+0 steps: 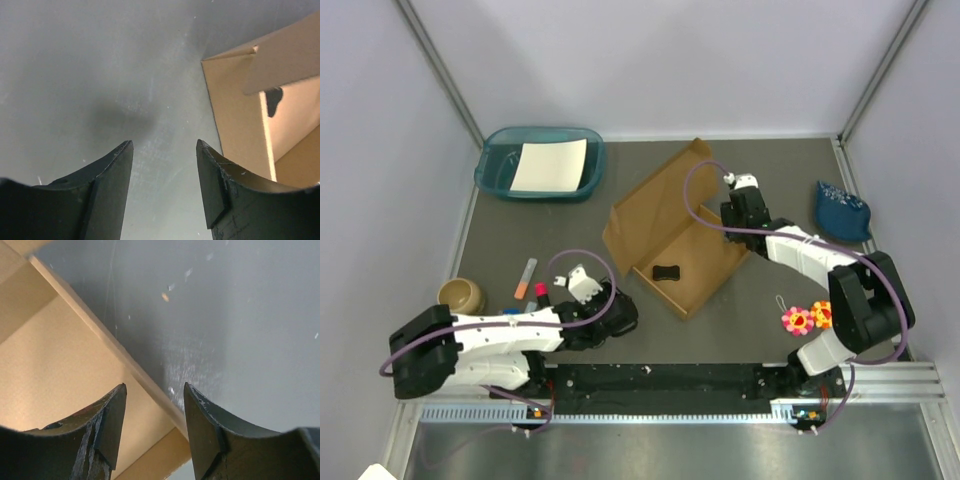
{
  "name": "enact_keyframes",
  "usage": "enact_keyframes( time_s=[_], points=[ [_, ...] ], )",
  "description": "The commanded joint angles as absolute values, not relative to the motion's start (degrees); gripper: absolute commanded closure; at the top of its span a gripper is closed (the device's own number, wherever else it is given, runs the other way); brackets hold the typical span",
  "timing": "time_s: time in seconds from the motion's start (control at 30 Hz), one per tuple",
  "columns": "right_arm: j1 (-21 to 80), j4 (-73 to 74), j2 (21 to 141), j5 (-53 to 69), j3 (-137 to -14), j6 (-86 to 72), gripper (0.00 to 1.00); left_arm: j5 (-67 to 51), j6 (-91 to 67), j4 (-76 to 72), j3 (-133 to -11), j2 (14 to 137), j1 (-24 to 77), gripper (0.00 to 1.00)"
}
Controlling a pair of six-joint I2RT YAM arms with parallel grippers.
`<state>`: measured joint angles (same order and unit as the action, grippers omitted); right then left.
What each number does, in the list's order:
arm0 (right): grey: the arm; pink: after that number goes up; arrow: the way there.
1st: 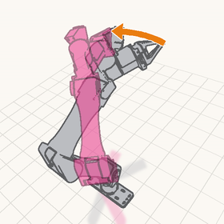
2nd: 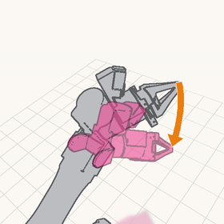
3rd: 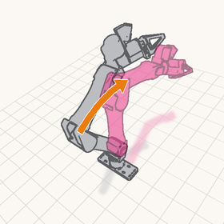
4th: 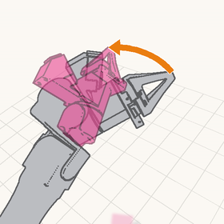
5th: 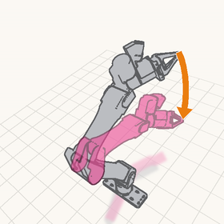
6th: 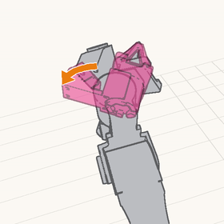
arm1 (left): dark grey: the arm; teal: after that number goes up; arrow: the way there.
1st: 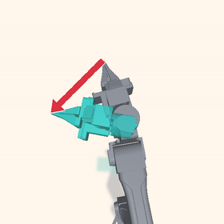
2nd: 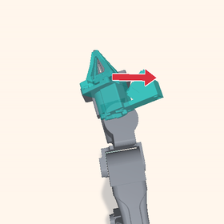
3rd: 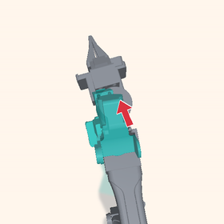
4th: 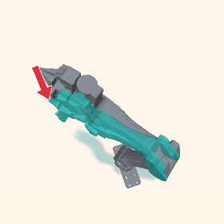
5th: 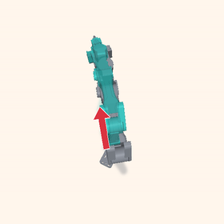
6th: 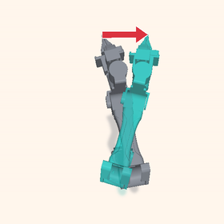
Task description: Fold the paper box
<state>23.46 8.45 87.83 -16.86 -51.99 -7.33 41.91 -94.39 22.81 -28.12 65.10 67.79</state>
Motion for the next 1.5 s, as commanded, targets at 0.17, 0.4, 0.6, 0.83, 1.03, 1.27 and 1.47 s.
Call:
enact_keyframes(
  time_s=[0.17, 0.4, 0.6, 0.83, 1.03, 1.27, 1.47],
  points=[
    [23.4, 10.8, 83.2, -15.1, -45.7, -22.3, 0.51, 31.7, -81.0, 2.9, -27.5, 74.3, 59.6, 0.42],
    [23.4, 12.1, 76.6, -12.0, -41.6, -28.6, 0.51, 25.5, -75.3, -3.0, -30.2, 80.1, 53.1, 0.42],
    [24.4, 13.2, 71.4, -7.2, -38.1, -34.6, 0.49, 20.8, -71.4, -4.7, -32.7, 83.7, 45.9, 0.42],
    [28.2, 12.5, 65.5, -6.2, -35.2, -39.7, 0.45, 18.2, -66.6, -3.3, -35.8, 85.2, 37.8, 0.41],
    [29.4, 13.4, 63.4, -6.5, -35.3, -40.1, 0.42, 18.4, -61.6, -1.3, -39.3, 84.8, 33.6, 0.38],
    [29.3, 18.9, 55.5, -9.1, -37.1, -36.0, 0.38, 19.6, -58.3, 4.7, -40.0, 81.7, 30.1, 0.33],
    [29.4, 24.5, 47.5, -13.3, -40.8, -31.2, 0.36, 21.8, -56.3, 11.6, -39.6, 75.9, 29.3, 0.30]
  ],
)
